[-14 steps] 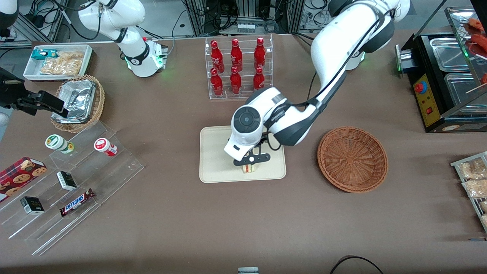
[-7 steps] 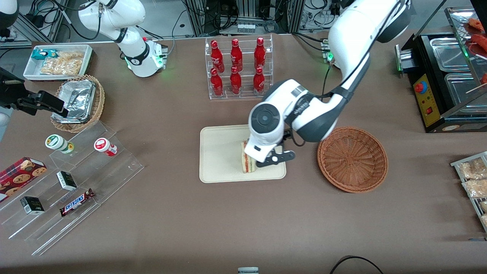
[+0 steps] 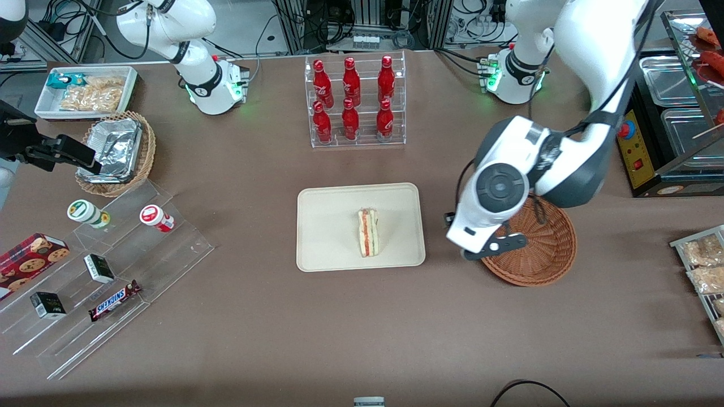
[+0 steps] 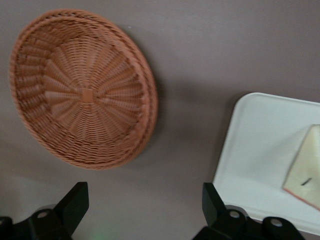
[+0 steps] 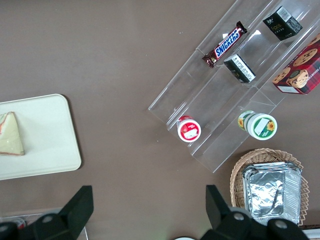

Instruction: Place sandwich from basket to tray

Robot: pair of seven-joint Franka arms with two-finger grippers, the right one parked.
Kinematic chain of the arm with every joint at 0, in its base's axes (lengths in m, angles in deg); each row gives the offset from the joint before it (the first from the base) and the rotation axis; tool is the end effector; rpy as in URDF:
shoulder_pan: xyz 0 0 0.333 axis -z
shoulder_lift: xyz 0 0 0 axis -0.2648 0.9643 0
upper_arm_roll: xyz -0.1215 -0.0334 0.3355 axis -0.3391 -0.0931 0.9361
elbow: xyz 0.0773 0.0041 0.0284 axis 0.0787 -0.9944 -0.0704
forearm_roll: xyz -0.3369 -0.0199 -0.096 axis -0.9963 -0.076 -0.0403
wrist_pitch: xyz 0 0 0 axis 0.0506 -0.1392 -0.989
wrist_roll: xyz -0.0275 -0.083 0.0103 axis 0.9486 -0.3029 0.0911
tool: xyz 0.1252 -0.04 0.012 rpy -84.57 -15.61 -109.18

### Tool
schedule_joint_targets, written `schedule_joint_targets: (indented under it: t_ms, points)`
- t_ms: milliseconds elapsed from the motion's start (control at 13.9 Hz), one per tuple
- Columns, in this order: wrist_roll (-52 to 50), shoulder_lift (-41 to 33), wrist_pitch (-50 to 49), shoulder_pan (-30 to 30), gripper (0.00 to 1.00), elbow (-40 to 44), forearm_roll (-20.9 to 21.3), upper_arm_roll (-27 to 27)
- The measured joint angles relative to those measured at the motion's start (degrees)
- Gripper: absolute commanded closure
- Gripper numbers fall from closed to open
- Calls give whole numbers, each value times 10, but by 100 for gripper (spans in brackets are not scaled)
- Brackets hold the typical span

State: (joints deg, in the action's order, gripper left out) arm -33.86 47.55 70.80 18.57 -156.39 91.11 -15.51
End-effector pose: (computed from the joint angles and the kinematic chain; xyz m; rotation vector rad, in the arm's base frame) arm 0.5758 -0.2433 0.4385 -2.9412 -0.2827 0.3017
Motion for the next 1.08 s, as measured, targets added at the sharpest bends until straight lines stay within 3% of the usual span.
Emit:
schedule_joint_targets:
  t_ms: [360, 1080]
  points:
    - [133, -117, -5, -71, 0, -97, -50, 16]
    - [351, -255, -97, -46, 0, -133, -84, 185]
